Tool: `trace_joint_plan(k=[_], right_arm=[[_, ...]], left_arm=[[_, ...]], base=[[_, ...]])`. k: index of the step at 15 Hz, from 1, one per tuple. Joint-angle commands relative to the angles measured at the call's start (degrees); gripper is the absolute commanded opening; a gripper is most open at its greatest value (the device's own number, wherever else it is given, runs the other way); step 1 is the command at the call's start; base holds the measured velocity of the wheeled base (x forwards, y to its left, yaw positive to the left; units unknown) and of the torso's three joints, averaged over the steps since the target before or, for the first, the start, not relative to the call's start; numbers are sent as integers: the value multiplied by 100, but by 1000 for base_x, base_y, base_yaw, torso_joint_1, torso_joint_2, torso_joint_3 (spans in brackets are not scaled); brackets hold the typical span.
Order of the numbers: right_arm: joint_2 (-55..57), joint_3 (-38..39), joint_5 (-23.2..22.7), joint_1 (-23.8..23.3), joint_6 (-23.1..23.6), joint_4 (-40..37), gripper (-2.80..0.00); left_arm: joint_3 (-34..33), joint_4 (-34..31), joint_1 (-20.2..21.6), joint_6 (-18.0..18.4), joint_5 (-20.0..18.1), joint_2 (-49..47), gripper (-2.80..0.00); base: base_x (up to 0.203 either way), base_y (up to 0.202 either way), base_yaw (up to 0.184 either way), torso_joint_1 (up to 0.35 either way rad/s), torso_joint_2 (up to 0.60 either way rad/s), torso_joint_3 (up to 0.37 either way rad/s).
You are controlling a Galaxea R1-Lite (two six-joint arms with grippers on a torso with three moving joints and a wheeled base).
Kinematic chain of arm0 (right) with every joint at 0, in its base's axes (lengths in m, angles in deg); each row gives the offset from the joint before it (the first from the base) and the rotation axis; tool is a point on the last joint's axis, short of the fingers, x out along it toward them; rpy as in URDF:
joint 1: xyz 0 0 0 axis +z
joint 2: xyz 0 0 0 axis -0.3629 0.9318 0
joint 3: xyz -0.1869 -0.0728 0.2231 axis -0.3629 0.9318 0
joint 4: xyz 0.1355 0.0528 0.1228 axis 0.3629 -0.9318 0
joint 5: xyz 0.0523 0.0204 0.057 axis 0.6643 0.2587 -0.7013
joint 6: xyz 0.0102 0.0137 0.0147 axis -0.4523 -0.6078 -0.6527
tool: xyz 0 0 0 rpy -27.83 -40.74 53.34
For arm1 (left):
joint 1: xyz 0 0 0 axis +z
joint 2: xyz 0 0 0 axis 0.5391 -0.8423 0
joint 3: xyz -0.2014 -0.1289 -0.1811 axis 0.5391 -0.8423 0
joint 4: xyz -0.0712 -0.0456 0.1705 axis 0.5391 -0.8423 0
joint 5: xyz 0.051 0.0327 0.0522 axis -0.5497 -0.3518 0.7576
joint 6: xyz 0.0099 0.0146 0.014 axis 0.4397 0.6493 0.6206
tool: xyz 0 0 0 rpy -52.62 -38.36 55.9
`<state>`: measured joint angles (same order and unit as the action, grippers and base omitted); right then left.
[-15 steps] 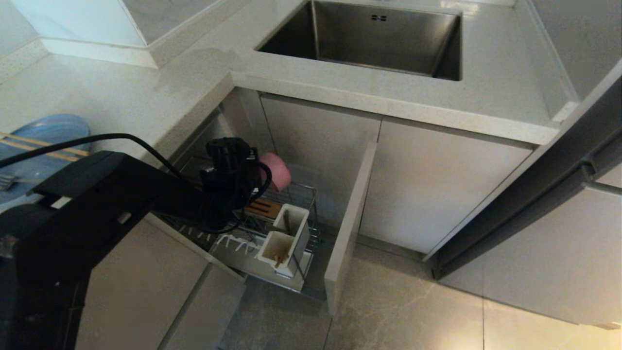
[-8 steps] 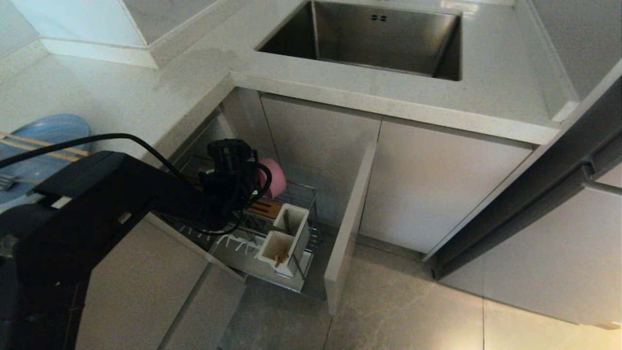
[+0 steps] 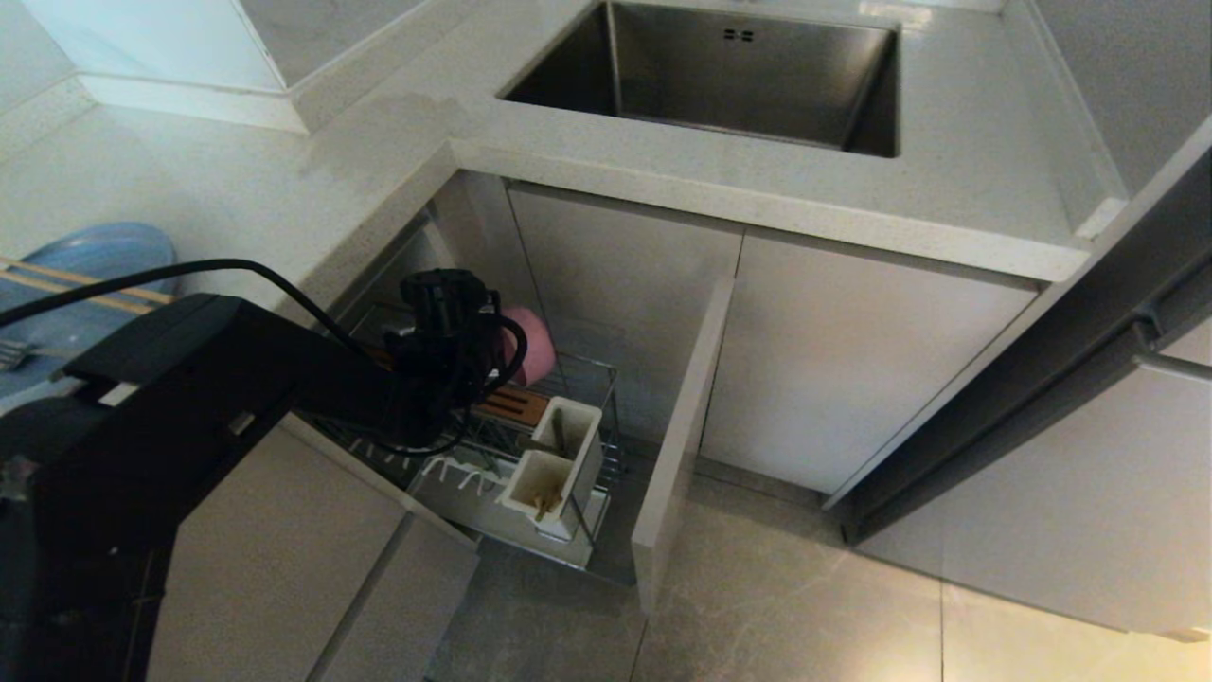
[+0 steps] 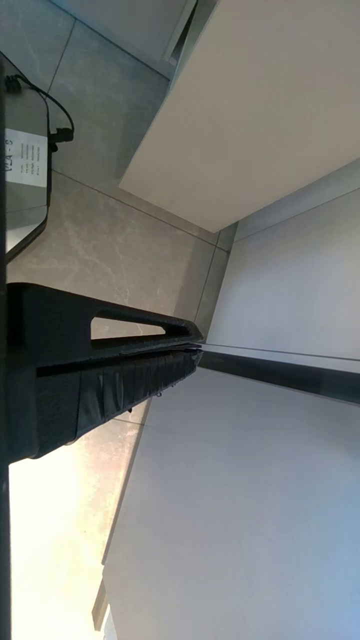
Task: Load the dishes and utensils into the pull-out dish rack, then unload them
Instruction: Pick up the bowl and place it in the cupboard
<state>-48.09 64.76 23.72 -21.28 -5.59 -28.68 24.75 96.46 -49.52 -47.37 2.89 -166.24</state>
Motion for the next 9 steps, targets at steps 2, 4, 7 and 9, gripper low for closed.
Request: trace_joint_plan(k=[2,4,7,9], right_arm=[[5,1,0,0,0,-6,-280],[5,1,0,0,0,2,-280],[5,1,0,0,0,1,-280],[5,1,0,0,0,2,-280]], left_arm=[[4,38,2,85,6,-9,-280],[4,38,11,67,15,-18,-280],[4,38,11,67,6,-14,0],[-2,38,11,67,15,-2,0]], base=[[0,0,0,0,0,0],[0,0,0,0,0,0],[0,0,0,0,0,0],[0,0,0,0,0,0]])
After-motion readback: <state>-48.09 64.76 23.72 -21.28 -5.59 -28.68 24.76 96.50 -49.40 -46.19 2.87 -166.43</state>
